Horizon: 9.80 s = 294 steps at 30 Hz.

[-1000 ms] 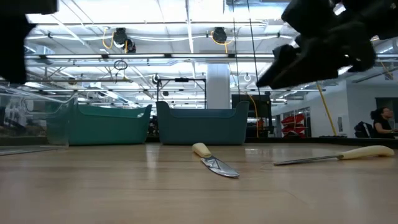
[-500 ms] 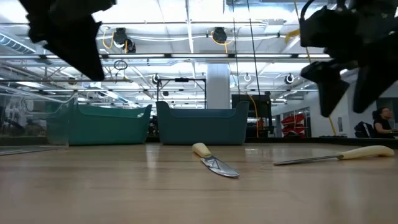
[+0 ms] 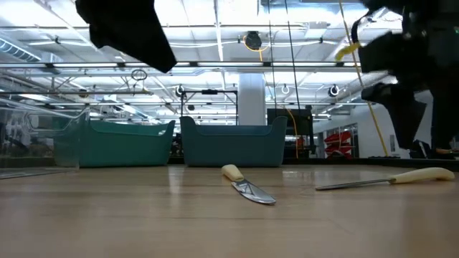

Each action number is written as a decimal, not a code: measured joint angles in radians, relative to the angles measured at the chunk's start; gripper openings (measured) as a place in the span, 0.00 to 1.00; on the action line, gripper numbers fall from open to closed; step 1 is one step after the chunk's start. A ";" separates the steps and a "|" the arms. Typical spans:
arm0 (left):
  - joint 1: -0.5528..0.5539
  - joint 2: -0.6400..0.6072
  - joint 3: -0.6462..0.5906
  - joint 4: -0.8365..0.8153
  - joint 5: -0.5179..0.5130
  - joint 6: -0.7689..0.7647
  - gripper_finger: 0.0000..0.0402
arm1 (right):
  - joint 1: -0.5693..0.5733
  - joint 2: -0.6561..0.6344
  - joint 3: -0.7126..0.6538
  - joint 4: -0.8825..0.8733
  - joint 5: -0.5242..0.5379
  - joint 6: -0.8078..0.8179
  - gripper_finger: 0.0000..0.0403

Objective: Sort silverware by color (type)
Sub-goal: Put the right yellow table knife into the transparent bin, then put the yellow table knife into the transparent bin

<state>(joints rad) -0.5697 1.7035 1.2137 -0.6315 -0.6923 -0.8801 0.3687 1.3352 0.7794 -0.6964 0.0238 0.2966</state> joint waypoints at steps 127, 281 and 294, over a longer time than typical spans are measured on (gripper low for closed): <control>0.078 0.138 0.000 0.863 0.008 0.622 0.59 | 0.071 0.326 -0.181 2.061 0.286 -0.464 0.16; -0.239 -0.353 -0.207 -0.540 0.449 -0.861 0.27 | 0.148 0.272 -0.181 1.429 0.288 -0.213 0.45; -0.070 -0.352 -0.003 -0.424 0.186 -0.147 0.27 | 0.150 0.148 -0.180 1.287 0.235 -0.234 0.45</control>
<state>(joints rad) -0.6397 1.3510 1.2103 -1.0555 -0.5059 -1.0275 0.5192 1.4828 0.5995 0.5904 0.2590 0.0626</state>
